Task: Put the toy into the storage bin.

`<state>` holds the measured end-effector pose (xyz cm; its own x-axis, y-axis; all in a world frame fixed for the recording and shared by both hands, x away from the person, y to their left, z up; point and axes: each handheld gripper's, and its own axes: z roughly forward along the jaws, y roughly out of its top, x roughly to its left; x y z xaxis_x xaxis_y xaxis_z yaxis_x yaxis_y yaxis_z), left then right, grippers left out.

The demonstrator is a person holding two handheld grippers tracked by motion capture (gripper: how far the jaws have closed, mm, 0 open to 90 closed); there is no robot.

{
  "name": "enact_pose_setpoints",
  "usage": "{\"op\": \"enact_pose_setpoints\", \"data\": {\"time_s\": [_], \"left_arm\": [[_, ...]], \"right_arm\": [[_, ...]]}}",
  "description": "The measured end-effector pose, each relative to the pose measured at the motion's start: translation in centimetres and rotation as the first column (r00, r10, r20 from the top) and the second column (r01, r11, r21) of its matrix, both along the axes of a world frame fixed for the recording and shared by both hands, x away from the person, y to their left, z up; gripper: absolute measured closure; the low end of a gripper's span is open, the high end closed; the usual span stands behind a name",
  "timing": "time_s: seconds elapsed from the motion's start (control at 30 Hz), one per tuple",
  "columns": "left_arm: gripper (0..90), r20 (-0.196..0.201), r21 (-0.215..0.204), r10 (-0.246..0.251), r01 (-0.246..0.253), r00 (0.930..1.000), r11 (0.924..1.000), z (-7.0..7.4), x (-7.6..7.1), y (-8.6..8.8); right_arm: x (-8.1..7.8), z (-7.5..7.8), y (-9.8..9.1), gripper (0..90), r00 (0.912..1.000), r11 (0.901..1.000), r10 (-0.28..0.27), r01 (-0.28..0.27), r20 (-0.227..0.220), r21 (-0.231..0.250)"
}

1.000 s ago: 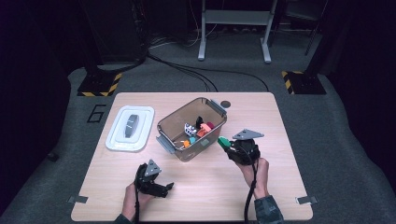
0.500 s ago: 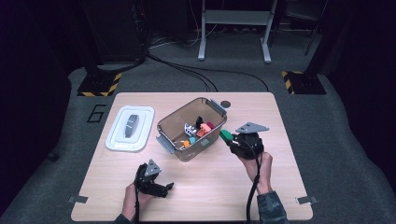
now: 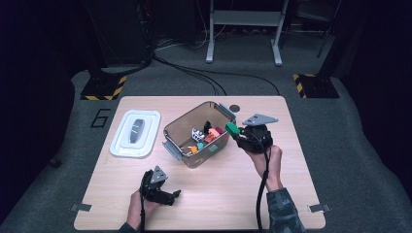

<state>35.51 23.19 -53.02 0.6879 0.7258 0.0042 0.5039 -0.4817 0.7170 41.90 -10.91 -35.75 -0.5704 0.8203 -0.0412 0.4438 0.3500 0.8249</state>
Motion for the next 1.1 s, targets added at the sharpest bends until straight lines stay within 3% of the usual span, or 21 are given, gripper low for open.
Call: {"op": "enact_pose_setpoints", "data": {"time_s": [0.33,0.77,1.1], "left_arm": [[2.5,0.003,0.002,-0.004,0.004,1.0000,1.0000,0.0,0.0,0.0],[2.5,-0.004,0.006,-0.006,0.006,1.0000,1.0000,0.0,0.0,0.0],[2.5,0.012,-0.004,0.008,-0.007,0.9999,1.0000,-0.1,0.0,-0.1]], "right_arm": [[1.9,1.1,1.4,66.9,0.9997,0.9997,0.023,-0.023,-0.010,-0.010],[4.8,0.1,3.5,66.8,0.9963,0.9981,0.047,-0.049,-0.073,-0.037],[5.6,-1.1,5.2,66.8,0.9918,0.9953,0.056,-0.065,-0.115,-0.073]]}}
